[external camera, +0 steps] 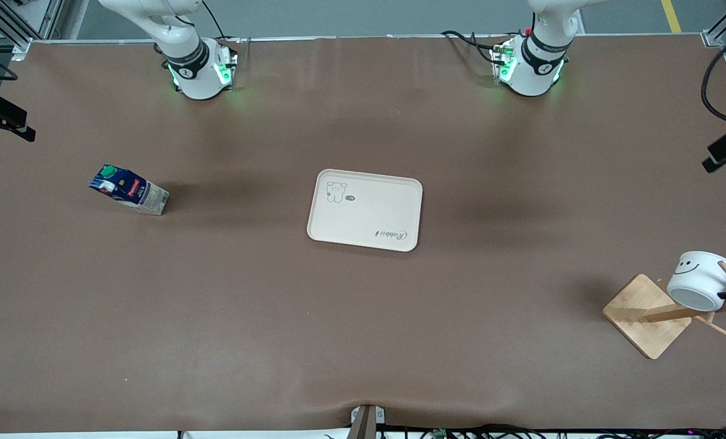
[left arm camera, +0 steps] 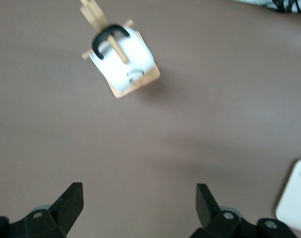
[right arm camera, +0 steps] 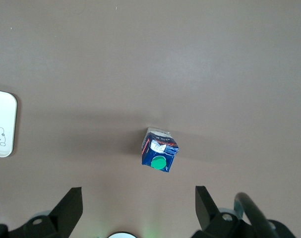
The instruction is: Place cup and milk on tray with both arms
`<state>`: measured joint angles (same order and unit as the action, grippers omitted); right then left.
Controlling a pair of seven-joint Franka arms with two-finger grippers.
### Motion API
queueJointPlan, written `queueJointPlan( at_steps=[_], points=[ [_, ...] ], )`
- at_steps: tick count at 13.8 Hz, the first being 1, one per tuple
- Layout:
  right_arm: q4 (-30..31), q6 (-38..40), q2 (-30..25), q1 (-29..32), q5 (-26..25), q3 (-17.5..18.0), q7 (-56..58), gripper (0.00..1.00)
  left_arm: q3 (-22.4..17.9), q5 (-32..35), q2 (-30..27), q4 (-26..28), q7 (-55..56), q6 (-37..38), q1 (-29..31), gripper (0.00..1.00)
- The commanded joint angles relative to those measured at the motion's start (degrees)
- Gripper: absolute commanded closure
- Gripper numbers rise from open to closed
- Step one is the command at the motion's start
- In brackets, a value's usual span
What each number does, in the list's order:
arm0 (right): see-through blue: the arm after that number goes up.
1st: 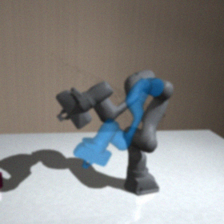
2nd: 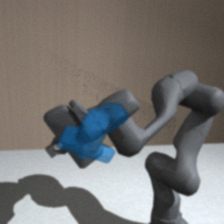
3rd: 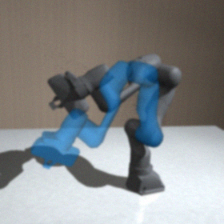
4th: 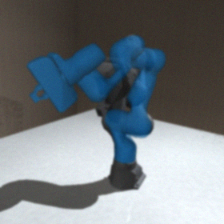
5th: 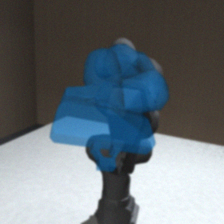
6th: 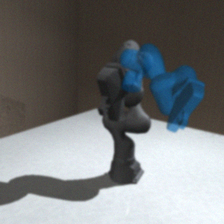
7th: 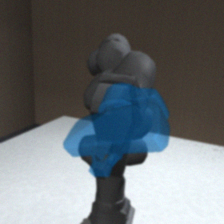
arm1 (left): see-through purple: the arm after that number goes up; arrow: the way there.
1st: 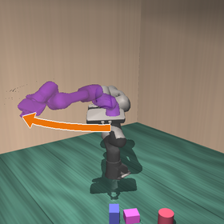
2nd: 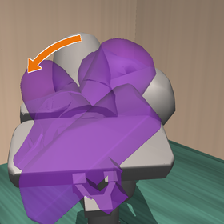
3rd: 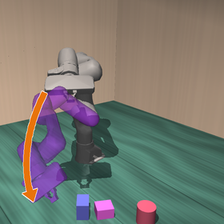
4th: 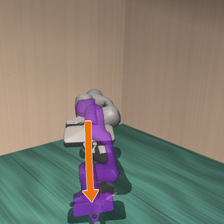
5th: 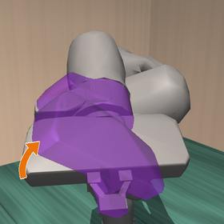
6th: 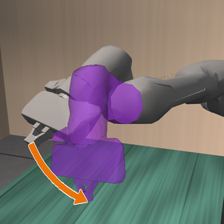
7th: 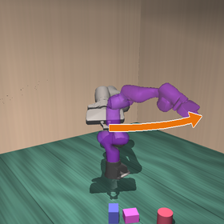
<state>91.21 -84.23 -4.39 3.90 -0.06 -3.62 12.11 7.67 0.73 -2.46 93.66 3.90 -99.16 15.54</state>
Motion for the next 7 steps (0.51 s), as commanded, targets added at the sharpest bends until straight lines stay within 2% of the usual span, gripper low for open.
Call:
queueJointPlan(
  at_steps=[1, 3, 4, 7],
  points=[
    [-0.6, 0.6, 0.3, 0.9, 0.9, 0.5, 0.3, 0.0, 0.3, -4.4, -2.2, 7.2, -4.8, -9.2, 4.2, 0.0],
    [-0.3, 0.6, 0.5, 0.8, 0.9, 0.5, 0.3, 0.0, 0.3, -7.9, -2.2, 11.4, -11.4, -15.9, 7.4, 0.0],
    [0.0, 0.6, 2.3, 0.8, 0.9, 0.5, 0.3, 0.0, 0.3, -9.8, -2.0, 13.0, -15.8, -18.5, 9.2, 0.0],
    [-0.2, 0.1, 3.2, 0.8, 0.9, 0.5, 0.4, 0.0, 0.2, -18.5, -0.7, 16.4, -27.3, -24.3, 12.6, 0.0]
  ],
)
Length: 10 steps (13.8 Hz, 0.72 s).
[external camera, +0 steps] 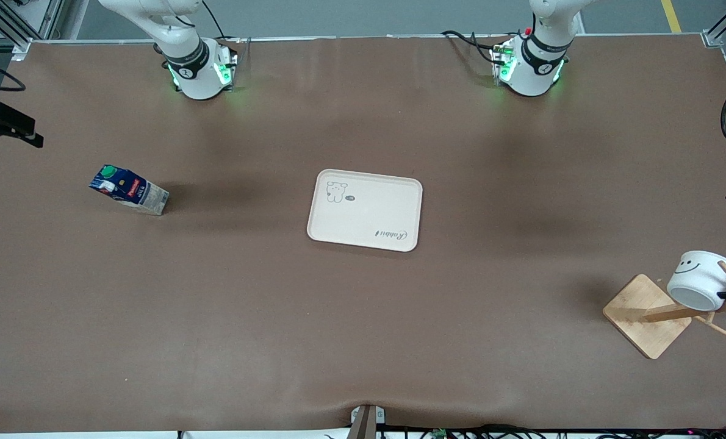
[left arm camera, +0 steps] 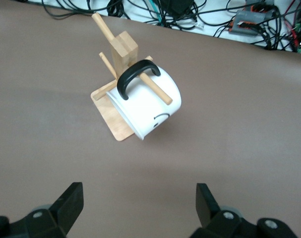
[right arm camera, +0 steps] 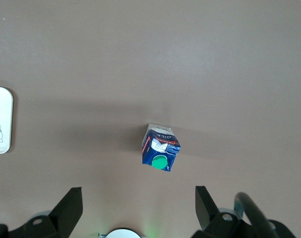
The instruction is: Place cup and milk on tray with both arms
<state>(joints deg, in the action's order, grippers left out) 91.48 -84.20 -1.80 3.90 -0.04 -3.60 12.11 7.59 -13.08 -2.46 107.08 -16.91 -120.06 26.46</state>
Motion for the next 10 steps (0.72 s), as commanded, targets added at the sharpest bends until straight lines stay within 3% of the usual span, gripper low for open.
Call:
queueJointPlan(
  at_steps=[1, 8, 10],
  points=[
    [-0.4, 0.1, 0.7, 0.8, 0.8, 0.5, 0.4, 0.0, 0.3, -6.8, 0.5, 3.0, -10.9, -4.4, 2.5, 0.0],
    [-0.6, -1.6, 3.6, 1.5, 2.9, 0.4, 0.3, 0.0, 0.3, -29.0, 11.3, 2.4, -41.2, -7.1, 6.9, 0.0],
    [-0.6, -1.5, 3.6, 1.5, 3.0, 0.4, 0.3, 0.0, 0.4, -31.1, 13.0, 2.1, -44.9, -9.0, 6.8, 0.0]
  ],
)
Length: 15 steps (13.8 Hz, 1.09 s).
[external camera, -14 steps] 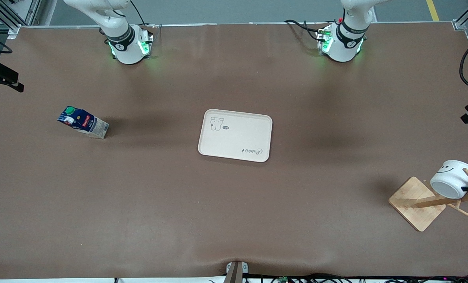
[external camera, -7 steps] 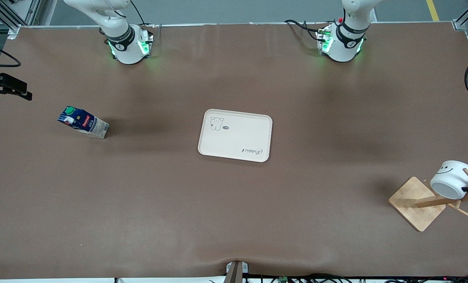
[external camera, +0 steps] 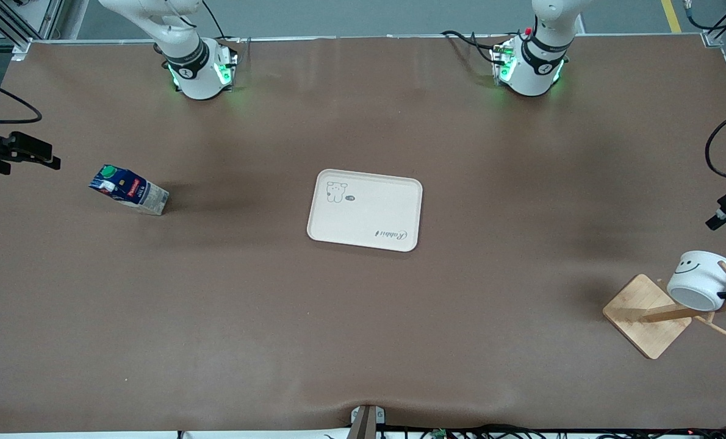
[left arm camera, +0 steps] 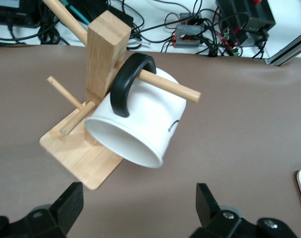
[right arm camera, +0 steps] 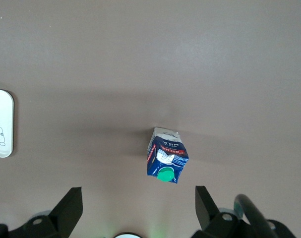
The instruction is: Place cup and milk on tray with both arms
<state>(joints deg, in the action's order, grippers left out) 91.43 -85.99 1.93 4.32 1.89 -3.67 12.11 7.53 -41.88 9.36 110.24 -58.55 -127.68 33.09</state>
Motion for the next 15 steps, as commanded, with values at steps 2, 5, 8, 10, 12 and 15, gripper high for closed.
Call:
queueJointPlan(
  at_steps=[2, 5, 8, 10, 12, 15],
  points=[
    [-0.6, 0.3, -0.2, 1.0, 1.1, 0.5, 0.3, 0.0, 1.0, -2.4, 2.8, -2.6, -3.5, -2.7, -0.2, 0.0],
    [-0.6, 0.3, 0.3, 1.0, 1.2, 0.5, 0.3, 0.0, 1.6, -2.4, 5.0, -4.8, -3.5, -2.8, -0.5, 0.04],
    [-0.3, 0.6, 1.8, 1.0, 1.4, 0.6, 0.1, 0.0, 3.1, -2.5, 5.8, -5.5, -3.4, -2.8, -0.5, 0.19],
    [-0.8, 3.7, 7.2, 0.6, 1.4, 0.6, -0.1, 0.0, 3.4, -2.4, 5.8, -5.6, -3.4, -2.8, -0.7, 0.36],
    [-0.9, 4.4, 7.3, 0.9, 1.4, 0.6, -0.1, 0.0, 3.4, -2.4, 5.8, -5.6, -3.4, -2.8, -1.4, 0.58],
    [-0.6, 4.9, 7.5, 0.9, 1.3, 0.6, -0.2, 0.0, 3.4, -2.2, 5.8, -5.6, -3.4, -2.8, -2.0, 0.83]
  ],
)
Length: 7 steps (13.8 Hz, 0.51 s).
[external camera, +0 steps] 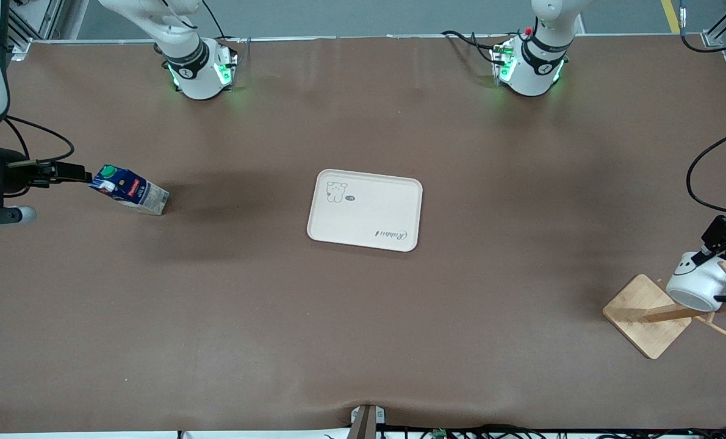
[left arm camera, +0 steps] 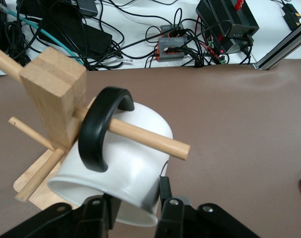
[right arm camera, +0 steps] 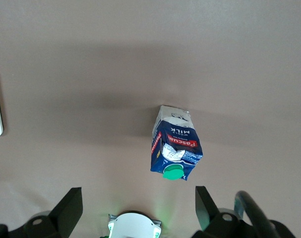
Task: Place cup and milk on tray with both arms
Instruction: 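Grasp the milk carton with the right gripper while the left gripper grasps the mug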
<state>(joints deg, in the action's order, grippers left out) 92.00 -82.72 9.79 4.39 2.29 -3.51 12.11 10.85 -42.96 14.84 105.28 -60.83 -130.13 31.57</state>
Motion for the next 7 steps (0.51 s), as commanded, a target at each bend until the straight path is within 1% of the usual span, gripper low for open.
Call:
queueJointPlan(
  at_steps=[1, 2, 4, 6, 7],
  points=[
    [-0.9, 1.7, 0.1, 1.1, 0.9, 0.4, -0.2, 0.0, 0.0, -1.1, 0.3, -0.6, -1.1, -0.3, -0.7, 0.9],
    [-0.9, 1.9, 0.4, 1.4, 0.9, 0.4, -0.2, 0.0, 0.0, -0.9, 0.1, -0.6, -1.2, -0.2, -0.7, 1.0],
    [-0.8, 2.0, 2.8, 1.1, 0.9, 0.4, 0.0, 0.0, 0.5, -0.5, -0.7, -0.4, -1.0, 0.2, -0.7, 1.0],
    [-0.7, 1.3, 4.0, 1.0, 0.6, 0.3, -0.8, 0.0, 0.8, -0.4, -2.0, 0.0, -0.6, 0.5, -0.7, 1.0],
    [-0.8, 1.1, 4.8, 1.2, 0.5, 0.4, -4.9, 0.0, 0.8, -0.3, -2.5, 0.4, -0.5, 1.7, -0.7, 1.0]
  ],
)
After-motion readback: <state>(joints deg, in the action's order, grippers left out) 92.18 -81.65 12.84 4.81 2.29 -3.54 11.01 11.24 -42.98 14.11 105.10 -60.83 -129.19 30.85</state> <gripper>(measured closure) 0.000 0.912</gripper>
